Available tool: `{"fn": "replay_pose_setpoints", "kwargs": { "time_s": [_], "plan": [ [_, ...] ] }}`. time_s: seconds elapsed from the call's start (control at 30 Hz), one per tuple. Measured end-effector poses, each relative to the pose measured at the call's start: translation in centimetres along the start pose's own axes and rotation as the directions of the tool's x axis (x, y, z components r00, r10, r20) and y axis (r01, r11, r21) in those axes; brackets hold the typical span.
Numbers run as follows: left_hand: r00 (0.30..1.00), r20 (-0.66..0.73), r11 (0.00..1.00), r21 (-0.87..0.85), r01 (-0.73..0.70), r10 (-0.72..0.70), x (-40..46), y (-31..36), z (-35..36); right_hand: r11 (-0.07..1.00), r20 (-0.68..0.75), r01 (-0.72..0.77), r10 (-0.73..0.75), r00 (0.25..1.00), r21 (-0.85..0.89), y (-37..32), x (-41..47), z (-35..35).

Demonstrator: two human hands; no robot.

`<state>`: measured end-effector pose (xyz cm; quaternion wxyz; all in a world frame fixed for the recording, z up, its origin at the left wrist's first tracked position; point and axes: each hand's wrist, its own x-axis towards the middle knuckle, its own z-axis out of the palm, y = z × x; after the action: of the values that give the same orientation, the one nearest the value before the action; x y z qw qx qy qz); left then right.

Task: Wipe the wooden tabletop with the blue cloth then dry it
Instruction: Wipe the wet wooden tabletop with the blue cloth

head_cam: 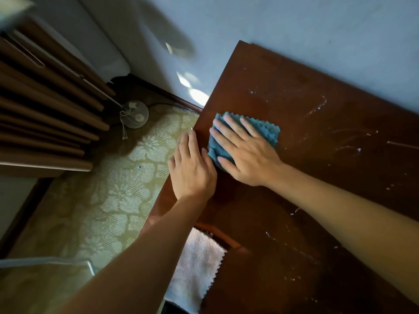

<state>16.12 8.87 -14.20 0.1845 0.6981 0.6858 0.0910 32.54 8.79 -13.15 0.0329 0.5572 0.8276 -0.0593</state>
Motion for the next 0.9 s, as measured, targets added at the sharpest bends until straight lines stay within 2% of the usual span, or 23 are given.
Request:
{"fn": "replay_pose_setpoints", "kwargs": {
  "time_s": [0.07, 0.17, 0.23, 0.33, 0.43, 0.53, 0.63, 0.73, 0.83, 0.9],
  "plan": [
    [1.000, 0.000, 1.000, 0.019, 0.008, -0.008, 0.1, 0.1, 0.1, 0.999, 0.012, -0.049, 0.049, 0.999, 0.021, 2.7, 2.1, -0.8],
    [1.000, 0.005, 0.999, 0.045, 0.005, -0.005, 0.0, 0.1, 0.1, 0.969, 0.056, -0.247, 0.247, 0.967, -0.006, 8.2, 6.6, -2.3],
    [1.000, 0.004, 0.998, 0.056, 0.006, -0.006, 0.0, 0.1, 0.1, 0.953, 0.055, -0.302, 0.303, 0.951, -0.030, 9.5, 8.4, -2.7],
    [1.000, 0.001, 0.998, 0.067, 0.015, -0.015, 0.1, 0.3, 0.1, 0.962, 0.029, -0.272, 0.272, 0.962, 0.007, 6.4, 7.6, -2.1],
    [1.000, -0.005, 0.998, 0.054, 0.016, -0.016, 0.1, 0.4, 0.0, 0.999, 0.014, -0.052, 0.052, 0.999, 0.009, 1.4, 4.2, -1.1],
    [1.000, -0.010, 0.998, 0.058, 0.014, -0.014, 0.0, 0.3, 0.1, 0.997, 0.058, 0.071, -0.071, 0.996, 0.001, 2.2, 4.5, -1.3],
    [1.000, -0.016, 0.998, 0.062, 0.025, -0.024, 0.0, 0.4, 0.1, 0.995, 0.053, -0.094, 0.092, 0.994, 0.030, 7.3, 8.5, -2.5],
    [1.000, -0.031, 0.997, 0.072, 0.008, -0.006, -0.1, 0.3, 0.3, 0.962, 0.059, -0.274, 0.273, 0.960, 0.016, 12.2, 11.5, -3.2],
    [0.999, -0.035, 0.997, 0.075, 0.008, -0.006, -0.1, 0.3, 0.3, 0.951, 0.038, -0.307, 0.306, 0.951, 0.022, 10.8, 11.4, -3.1],
    [0.999, -0.033, 0.997, 0.079, 0.013, -0.011, -0.2, 0.4, 0.3, 0.972, 0.012, -0.231, 0.231, 0.973, 0.039, 7.4, 8.7, -2.5]
  ]
}}
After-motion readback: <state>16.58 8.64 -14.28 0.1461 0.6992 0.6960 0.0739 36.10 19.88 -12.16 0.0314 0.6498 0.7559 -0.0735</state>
